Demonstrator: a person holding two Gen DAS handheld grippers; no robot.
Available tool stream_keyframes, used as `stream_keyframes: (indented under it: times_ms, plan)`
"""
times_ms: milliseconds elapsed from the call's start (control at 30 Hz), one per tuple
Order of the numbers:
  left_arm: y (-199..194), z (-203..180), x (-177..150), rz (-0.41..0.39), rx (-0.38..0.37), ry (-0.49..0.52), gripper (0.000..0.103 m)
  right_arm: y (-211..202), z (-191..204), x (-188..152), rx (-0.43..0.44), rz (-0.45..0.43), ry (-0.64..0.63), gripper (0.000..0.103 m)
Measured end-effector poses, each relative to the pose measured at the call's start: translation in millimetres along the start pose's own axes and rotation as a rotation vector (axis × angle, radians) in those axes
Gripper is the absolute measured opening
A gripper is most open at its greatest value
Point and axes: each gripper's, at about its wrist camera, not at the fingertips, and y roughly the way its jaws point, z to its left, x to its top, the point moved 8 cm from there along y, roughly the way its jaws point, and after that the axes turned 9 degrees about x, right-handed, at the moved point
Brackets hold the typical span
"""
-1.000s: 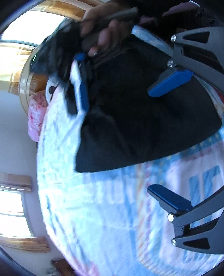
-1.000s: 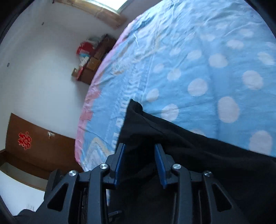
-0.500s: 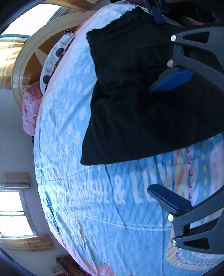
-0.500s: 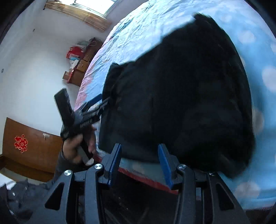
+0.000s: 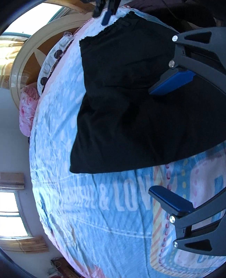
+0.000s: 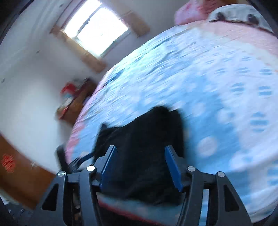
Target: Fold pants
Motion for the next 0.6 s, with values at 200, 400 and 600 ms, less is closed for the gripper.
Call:
stream_keyframes:
  times_ms: [200,400,600]
  plan:
    - [3.5,-2.1,0.6,-0.003,-0.005,0.007,0.103,32.0,-22.1,-4.5,-0.037,0.071,0.024,0.06]
    - [5.6,-3.6,3.1,-0.01,-0.005,0.011,0.103,41.8,-31.4,-10.3,-0.114,0.104,-0.052,0.06]
    - [8.3,-5.5,5.8,-0.023,-0.003,0.015,0.103,36.6,-34.5,-10.9,-0.244,0.129,-0.193,0.06]
